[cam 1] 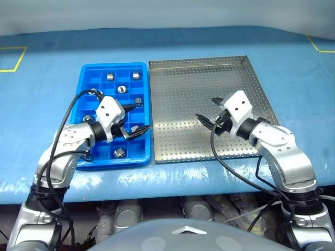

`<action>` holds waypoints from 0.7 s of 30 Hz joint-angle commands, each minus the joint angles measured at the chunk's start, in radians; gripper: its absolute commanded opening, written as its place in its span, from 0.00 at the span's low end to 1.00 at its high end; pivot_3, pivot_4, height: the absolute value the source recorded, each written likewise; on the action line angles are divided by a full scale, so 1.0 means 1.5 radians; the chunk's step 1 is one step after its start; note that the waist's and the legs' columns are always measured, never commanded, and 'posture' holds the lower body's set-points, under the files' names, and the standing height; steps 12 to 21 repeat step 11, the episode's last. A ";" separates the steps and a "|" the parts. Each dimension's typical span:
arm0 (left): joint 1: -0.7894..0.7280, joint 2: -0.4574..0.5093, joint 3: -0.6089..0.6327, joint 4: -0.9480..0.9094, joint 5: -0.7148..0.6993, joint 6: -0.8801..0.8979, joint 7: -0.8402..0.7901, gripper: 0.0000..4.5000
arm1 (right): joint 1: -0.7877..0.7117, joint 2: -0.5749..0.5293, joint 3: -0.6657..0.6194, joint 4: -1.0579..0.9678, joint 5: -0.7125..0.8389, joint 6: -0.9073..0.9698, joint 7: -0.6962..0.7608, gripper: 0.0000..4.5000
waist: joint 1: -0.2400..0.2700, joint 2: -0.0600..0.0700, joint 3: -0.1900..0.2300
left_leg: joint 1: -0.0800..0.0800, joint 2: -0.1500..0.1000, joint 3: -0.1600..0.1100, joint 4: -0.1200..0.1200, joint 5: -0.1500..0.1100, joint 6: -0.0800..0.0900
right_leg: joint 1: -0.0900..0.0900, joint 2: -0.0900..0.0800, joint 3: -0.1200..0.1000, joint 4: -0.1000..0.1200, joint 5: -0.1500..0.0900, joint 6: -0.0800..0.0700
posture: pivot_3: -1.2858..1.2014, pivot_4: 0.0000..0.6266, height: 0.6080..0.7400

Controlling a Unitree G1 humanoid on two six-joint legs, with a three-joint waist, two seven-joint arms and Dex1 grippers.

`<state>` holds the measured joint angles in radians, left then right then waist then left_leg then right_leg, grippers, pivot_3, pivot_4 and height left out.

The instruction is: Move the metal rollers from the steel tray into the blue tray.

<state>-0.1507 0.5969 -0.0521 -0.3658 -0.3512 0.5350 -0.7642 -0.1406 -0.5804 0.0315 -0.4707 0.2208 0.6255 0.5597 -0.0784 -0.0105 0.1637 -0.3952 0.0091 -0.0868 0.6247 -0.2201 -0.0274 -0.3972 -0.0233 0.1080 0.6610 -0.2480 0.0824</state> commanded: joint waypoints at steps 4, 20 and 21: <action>-0.009 0.002 -0.005 -0.011 0.004 -0.013 -0.001 1.00 | -0.001 0.004 -0.003 -0.019 0.002 -0.002 -0.005 0.85 | 0.000 0.000 0.000 | 0.000 0.000 0.000 0.000 0.000 0.000 | 0.000 0.000 0.000 0.000 0.000 0.000 | 0.49 0.24 1.00; -0.008 0.004 -0.007 -0.013 0.004 -0.011 0.000 1.00 | -0.007 0.007 0.004 -0.014 -0.003 -0.008 -0.008 0.85 | 0.000 0.000 0.000 | 0.000 0.000 0.000 0.000 0.000 0.000 | 0.000 0.000 0.000 0.000 0.000 0.000 | 0.49 0.24 1.00; -0.008 0.004 -0.007 -0.013 0.004 -0.011 0.000 1.00 | -0.007 0.007 0.004 -0.014 -0.003 -0.008 -0.008 0.85 | 0.000 0.000 0.000 | 0.000 0.000 0.000 0.000 0.000 0.000 | 0.000 0.000 0.000 0.000 0.000 0.000 | 0.49 0.24 1.00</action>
